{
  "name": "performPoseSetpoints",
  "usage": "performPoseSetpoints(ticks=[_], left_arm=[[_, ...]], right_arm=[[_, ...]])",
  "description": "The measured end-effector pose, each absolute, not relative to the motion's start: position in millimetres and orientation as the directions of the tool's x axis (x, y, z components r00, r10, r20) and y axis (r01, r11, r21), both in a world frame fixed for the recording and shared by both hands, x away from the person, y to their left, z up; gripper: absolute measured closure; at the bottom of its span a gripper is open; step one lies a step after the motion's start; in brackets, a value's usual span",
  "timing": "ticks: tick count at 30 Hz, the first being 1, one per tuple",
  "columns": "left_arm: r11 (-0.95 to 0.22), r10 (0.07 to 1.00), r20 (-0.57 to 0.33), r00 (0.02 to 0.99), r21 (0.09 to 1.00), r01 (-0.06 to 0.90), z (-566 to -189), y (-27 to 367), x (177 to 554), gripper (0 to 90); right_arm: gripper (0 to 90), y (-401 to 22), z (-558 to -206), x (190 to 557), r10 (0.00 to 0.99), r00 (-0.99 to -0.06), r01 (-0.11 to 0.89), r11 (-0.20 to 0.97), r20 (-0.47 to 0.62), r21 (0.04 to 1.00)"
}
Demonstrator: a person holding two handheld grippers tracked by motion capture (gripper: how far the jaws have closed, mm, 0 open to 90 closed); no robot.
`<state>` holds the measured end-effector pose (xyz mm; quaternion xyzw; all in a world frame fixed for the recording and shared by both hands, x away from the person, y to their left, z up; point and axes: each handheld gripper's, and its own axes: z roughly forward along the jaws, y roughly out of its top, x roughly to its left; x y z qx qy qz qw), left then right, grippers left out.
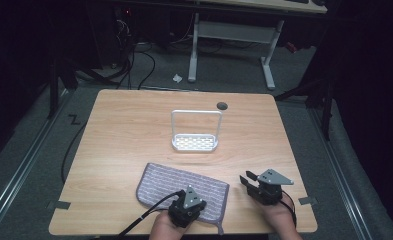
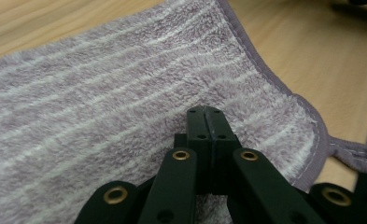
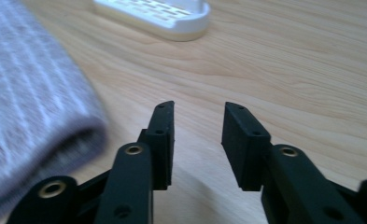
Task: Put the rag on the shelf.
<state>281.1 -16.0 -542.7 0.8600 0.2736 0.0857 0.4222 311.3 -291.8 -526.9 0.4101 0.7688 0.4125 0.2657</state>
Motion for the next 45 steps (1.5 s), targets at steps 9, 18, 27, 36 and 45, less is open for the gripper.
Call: performPoseSetpoints(ticks=[9, 18, 27, 36, 45], left_arm=[[-0.458, 0.558, -0.148, 0.817, 0.766, 0.451, -536, 4, 283, 65.4], [-0.234, 0.761, -0.261, 0.594, 0.744, 0.626, -537, 87, 328, 66.1], [-0.376, 0.671, -0.227, 0.706, 0.718, 0.587, -536, 58, 302, 61.9], [-0.427, 0.629, -0.190, 0.754, 0.726, 0.539, -536, 52, 292, 64.9], [-0.322, 0.647, -0.193, 0.738, 0.809, 0.493, -529, 69, 301, 56.0]], right_arm=[[90.0, -248, -532, 312, 0.766, -0.637, 0.431, 0.451, -0.091, 0.782], [89.4, -214, -538, 275, 0.613, -0.788, 0.362, 0.533, -0.054, 0.765], [88.8, -195, -527, 299, 0.628, -0.774, 0.328, 0.503, -0.078, 0.800], [89.2, -138, -524, 369, 0.608, -0.790, 0.348, 0.548, -0.077, 0.761], [88.3, -172, -535, 328, 0.612, -0.787, 0.370, 0.576, -0.084, 0.729]])
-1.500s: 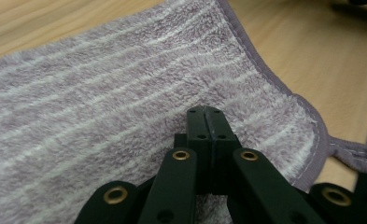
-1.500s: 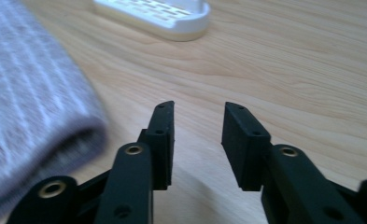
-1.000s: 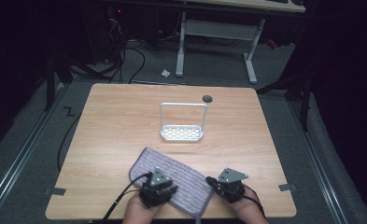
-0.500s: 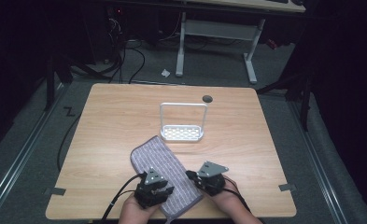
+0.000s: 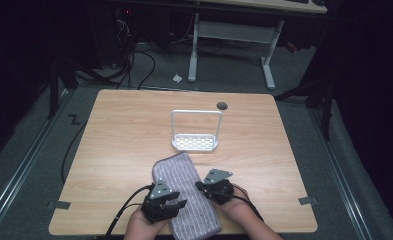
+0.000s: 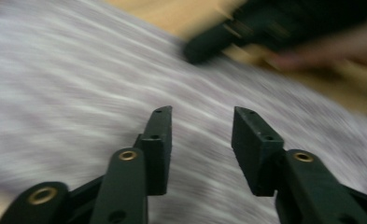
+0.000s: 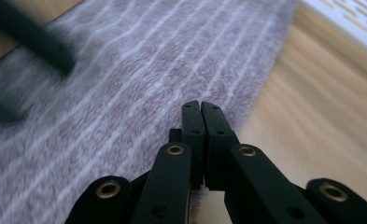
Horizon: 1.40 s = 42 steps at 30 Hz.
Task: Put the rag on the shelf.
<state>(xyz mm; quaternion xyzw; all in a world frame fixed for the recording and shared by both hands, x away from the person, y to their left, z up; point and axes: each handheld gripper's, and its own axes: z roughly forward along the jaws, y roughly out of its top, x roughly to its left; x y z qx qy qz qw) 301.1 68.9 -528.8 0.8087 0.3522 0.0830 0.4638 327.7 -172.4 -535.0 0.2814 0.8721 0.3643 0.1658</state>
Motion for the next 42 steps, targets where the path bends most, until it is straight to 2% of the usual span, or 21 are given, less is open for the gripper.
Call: performPoseSetpoints(ticks=[4, 9, 13, 19, 23, 24, 25, 27, 29, 33, 36, 40, 42], left_arm=[[-0.313, 0.693, -0.185, 0.697, 0.794, 0.522, -534, 70, 312, 53.8], [-0.346, 0.708, -0.155, 0.689, 0.775, 0.529, -540, 54, 328, 53.9], [-0.383, 0.684, -0.121, 0.719, 0.779, 0.496, -541, 46, 323, 53.8], [-0.362, 0.627, -0.190, 0.756, 0.788, 0.498, -542, 44, 306, 52.8], [-0.351, 0.684, -0.114, 0.721, 0.815, 0.462, -535, 52, 311, 41.7], [-0.333, 0.705, -0.109, 0.701, 0.822, 0.462, -533, 56, 316, 41.7], [-0.309, 0.721, -0.115, 0.683, 0.829, 0.466, -532, 60, 321, 39.8], [-0.230, 0.737, -0.183, 0.650, 0.838, 0.496, -530, 66, 335, 38.7], [-0.220, 0.747, -0.199, 0.634, 0.826, 0.518, -531, 62, 348, 36.5], [-0.306, 0.746, -0.154, 0.648, 0.786, 0.538, -540, 41, 367, 41.8], [-0.348, 0.743, -0.103, 0.662, 0.785, 0.512, -542, 29, 368, 45.7], [-0.397, 0.735, -0.039, 0.676, 0.784, 0.478, -542, 23, 356, 60.7], [-0.371, 0.743, -0.068, 0.666, 0.786, 0.495, -542, 25, 353, 68.4]], right_arm=[[77.7, -200, -534, 300, 0.651, -0.758, 0.394, 0.510, -0.044, 0.765], [70.5, -199, -526, 325, 0.692, -0.722, 0.423, 0.458, -0.014, 0.782], [70.2, -194, -535, 333, 0.689, -0.724, 0.455, 0.505, -0.026, 0.734], [69.5, -223, -541, 289, 0.680, -0.733, 0.451, 0.464, 0.020, 0.762], [67.8, -228, -540, 285, 0.677, -0.735, 0.463, 0.467, 0.032, 0.753], [67.8, -228, -540, 285, 0.677, -0.735, 0.463, 0.467, 0.032, 0.753], [67.9, -229, -540, 286, 0.679, -0.733, 0.467, 0.462, 0.038, 0.754], [67.8, -228, -540, 289, 0.678, -0.735, 0.462, 0.467, 0.030, 0.754], [67.8, -229, -541, 292, 0.674, -0.738, 0.454, 0.463, 0.029, 0.761], [67.9, -230, -542, 294, 0.677, -0.735, 0.458, 0.452, 0.040, 0.765], [67.7, -232, -542, 294, 0.683, -0.729, 0.463, 0.445, 0.045, 0.766], [67.7, -232, -542, 294, 0.687, -0.725, 0.466, 0.443, 0.043, 0.766], [67.2, -232, -542, 293, 0.694, -0.719, 0.470, 0.441, 0.041, 0.764]])
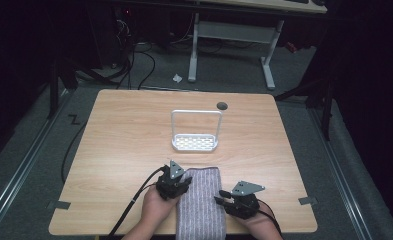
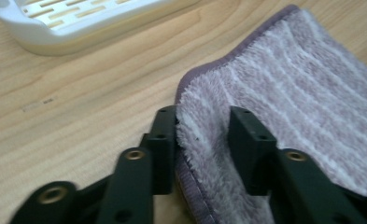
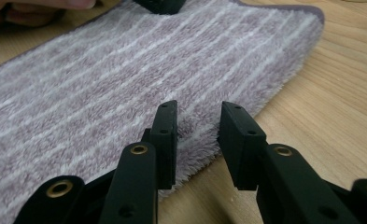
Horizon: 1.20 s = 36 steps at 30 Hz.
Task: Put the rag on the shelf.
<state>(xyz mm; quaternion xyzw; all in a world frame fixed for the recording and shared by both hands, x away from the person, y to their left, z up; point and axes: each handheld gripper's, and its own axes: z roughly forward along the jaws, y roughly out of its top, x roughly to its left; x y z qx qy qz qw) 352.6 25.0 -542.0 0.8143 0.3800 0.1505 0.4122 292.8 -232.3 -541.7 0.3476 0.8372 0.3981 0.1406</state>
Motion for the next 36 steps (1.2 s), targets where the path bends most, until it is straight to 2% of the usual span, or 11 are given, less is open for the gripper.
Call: performPoseSetpoints(ticks=[1, 5, 9, 14, 18, 20, 24, 29, 36], left_arm=[[-0.349, 0.746, -0.097, 0.659, 0.785, 0.511, -542, 27, 351, 75.2], [-0.288, 0.747, -0.179, 0.640, 0.780, 0.555, -543, 34, 351, 76.4], [-0.285, 0.749, -0.182, 0.637, 0.779, 0.558, -543, 34, 351, 75.9], [-0.278, 0.746, -0.194, 0.637, 0.779, 0.562, -544, 35, 352, 74.9], [-0.288, 0.746, -0.181, 0.641, 0.781, 0.555, -543, 33, 351, 74.2], [-0.308, 0.748, -0.152, 0.646, 0.782, 0.541, -543, 31, 349, 73.6], [-0.316, 0.747, -0.140, 0.650, 0.785, 0.533, -543, 30, 349, 73.2], [-0.314, 0.730, -0.164, 0.663, 0.781, 0.539, -543, 31, 350, 75.4], [-0.308, 0.726, -0.177, 0.664, 0.780, 0.545, -543, 32, 350, 76.5]], right_arm=[[66.8, -231, -542, 292, 0.700, -0.713, 0.470, 0.442, 0.034, 0.764], [66.1, -230, -540, 290, 0.705, -0.708, 0.483, 0.435, 0.045, 0.760], [62.9, -224, -528, 288, 0.733, -0.679, 0.453, 0.379, 0.037, 0.807], [59.9, -212, -521, 321, 0.789, -0.614, 0.464, 0.384, -0.023, 0.798], [57.1, -204, -521, 348, 0.818, -0.575, 0.503, 0.376, -0.024, 0.778], [54.1, -202, -524, 360, 0.835, -0.551, 0.560, 0.360, 0.011, 0.746], [50.5, -203, -535, 365, 0.843, -0.537, 0.595, 0.346, 0.039, 0.726], [60.1, -203, -538, 358, 0.834, -0.549, 0.575, 0.338, 0.046, 0.745], [80.4, -205, -539, 351, 0.816, -0.574, 0.568, 0.335, 0.070, 0.752]])
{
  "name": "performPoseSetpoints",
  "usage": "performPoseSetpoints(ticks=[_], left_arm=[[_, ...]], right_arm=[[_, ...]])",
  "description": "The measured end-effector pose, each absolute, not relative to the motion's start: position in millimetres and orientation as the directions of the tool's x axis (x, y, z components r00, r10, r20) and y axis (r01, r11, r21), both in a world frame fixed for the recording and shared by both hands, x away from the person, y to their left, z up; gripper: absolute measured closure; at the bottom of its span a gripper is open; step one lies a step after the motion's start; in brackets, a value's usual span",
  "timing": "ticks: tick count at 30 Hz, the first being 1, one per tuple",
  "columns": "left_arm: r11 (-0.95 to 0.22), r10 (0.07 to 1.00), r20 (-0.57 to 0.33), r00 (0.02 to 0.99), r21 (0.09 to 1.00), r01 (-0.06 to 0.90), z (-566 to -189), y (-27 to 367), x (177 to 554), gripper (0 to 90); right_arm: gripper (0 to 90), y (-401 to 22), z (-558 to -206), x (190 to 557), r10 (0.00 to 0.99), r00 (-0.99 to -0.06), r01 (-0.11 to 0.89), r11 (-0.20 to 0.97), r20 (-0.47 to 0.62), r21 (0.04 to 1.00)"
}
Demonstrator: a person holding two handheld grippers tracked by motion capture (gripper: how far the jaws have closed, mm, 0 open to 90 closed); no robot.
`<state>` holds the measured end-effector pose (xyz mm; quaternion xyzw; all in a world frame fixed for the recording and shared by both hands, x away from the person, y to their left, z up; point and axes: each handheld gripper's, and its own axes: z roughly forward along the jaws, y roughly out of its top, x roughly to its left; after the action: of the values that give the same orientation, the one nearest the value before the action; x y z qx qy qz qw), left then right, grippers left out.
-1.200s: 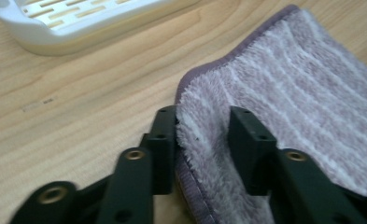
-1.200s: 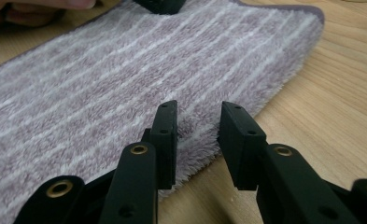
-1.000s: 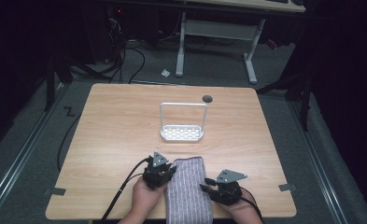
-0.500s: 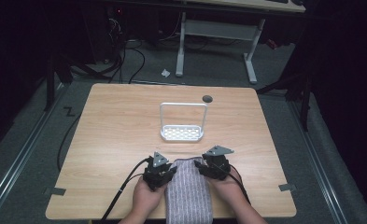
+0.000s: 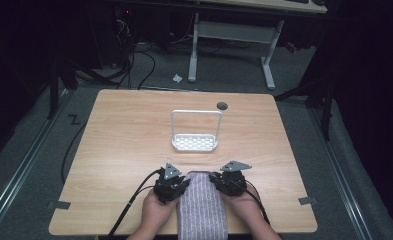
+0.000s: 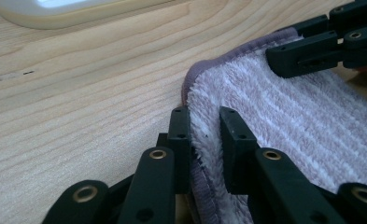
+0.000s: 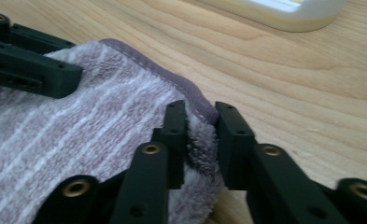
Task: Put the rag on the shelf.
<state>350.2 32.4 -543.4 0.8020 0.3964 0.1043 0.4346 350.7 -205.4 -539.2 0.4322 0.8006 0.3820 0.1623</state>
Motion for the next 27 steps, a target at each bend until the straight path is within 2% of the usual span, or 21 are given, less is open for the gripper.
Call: performPoseSetpoints(ticks=[2, 9, 12, 16, 27], left_arm=[[-0.308, 0.723, -0.179, 0.667, 0.781, 0.543, -543, 33, 350, 77.3], [-0.254, 0.725, -0.145, 0.673, 0.852, 0.457, -531, 39, 340, 78.3], [-0.237, 0.722, -0.140, 0.678, 0.870, 0.432, -526, 41, 335, 78.4], [-0.207, 0.718, -0.152, 0.679, 0.885, 0.416, -523, 44, 331, 78.5], [-0.180, 0.698, -0.142, 0.702, 0.914, 0.364, -513, 43, 325, 79.0]], right_arm=[[82.9, -203, -539, 348, 0.813, -0.579, 0.557, 0.347, 0.054, 0.755], [83.1, -205, -530, 340, 0.813, -0.578, 0.510, 0.293, 0.070, 0.809], [83.1, -204, -525, 334, 0.818, -0.574, 0.468, 0.283, 0.045, 0.837], [83.2, -202, -519, 328, 0.821, -0.571, 0.414, 0.279, 0.008, 0.866], [83.3, -201, -509, 317, 0.833, -0.553, 0.349, 0.252, -0.018, 0.902]])
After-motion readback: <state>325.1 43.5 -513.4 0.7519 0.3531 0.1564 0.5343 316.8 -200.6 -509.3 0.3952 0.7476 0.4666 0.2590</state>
